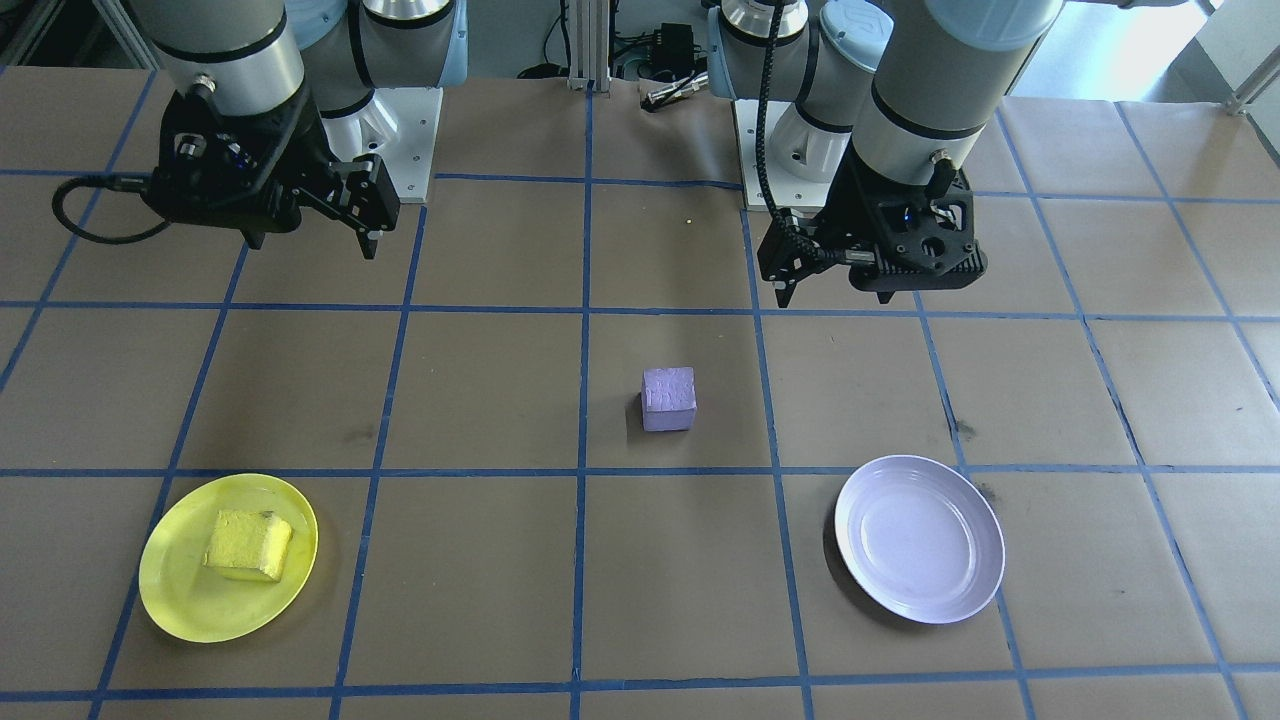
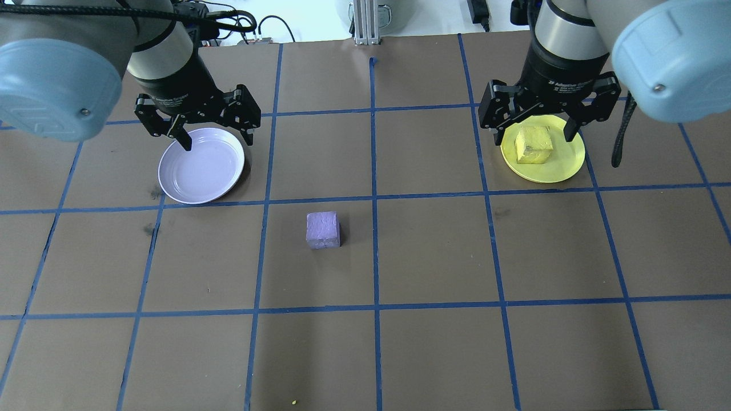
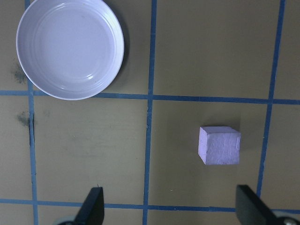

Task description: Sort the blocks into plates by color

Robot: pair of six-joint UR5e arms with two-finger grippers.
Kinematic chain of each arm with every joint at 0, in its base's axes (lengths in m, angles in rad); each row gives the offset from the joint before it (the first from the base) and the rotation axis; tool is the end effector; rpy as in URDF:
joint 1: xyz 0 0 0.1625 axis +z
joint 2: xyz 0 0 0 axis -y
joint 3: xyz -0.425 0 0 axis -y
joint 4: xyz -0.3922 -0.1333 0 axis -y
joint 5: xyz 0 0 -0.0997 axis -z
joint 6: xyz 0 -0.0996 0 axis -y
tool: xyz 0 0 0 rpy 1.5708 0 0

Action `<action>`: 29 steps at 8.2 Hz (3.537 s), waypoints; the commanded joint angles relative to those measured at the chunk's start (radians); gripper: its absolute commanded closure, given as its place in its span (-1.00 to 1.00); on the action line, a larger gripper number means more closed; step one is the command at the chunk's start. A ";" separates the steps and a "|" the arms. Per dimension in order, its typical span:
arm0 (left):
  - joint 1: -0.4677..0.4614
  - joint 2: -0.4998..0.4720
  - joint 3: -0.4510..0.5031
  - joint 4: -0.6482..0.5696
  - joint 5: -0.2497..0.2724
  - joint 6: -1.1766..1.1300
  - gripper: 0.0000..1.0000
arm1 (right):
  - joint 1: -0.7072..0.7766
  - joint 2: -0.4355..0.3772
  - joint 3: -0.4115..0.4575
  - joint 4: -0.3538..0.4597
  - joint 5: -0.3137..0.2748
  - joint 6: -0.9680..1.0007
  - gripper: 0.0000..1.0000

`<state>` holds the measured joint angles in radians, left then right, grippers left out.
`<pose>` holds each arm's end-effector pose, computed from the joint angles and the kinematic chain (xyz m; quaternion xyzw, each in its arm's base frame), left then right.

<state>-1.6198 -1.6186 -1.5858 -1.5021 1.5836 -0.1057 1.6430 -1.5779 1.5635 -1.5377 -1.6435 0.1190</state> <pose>-0.1569 -0.5049 0.4634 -0.0284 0.9996 -0.0034 0.0062 0.1609 -0.4766 0.4920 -0.0230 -0.9990 -0.0058 0.0371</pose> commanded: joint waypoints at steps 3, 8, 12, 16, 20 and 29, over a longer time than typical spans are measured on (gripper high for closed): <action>-0.031 -0.038 -0.126 0.095 -0.066 0.003 -1.00 | -0.005 -0.088 0.015 0.087 0.011 -0.114 -1.00; -0.081 -0.184 -0.128 0.203 -0.100 0.017 -1.00 | 0.000 -0.086 0.015 0.079 0.013 -0.144 -1.00; -0.121 -0.260 -0.140 0.226 -0.128 0.008 -1.00 | -0.002 -0.088 0.015 0.079 0.011 -0.145 -1.00; -0.186 -0.323 -0.151 0.224 -0.126 -0.002 -1.00 | 0.000 -0.088 0.015 0.090 0.002 -0.145 -1.00; -0.186 -0.354 -0.144 0.227 -0.109 0.011 -1.00 | 0.000 -0.088 0.015 0.123 0.010 -0.144 -1.00; -0.184 -0.406 -0.138 0.247 -0.108 0.000 1.00 | 0.001 -0.073 0.026 0.017 0.002 -0.131 -1.00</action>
<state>-1.8055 -2.0375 -1.7333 -1.2517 1.4748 -0.1019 1.6444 -1.6553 1.5891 -1.5210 -1.6375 -0.0133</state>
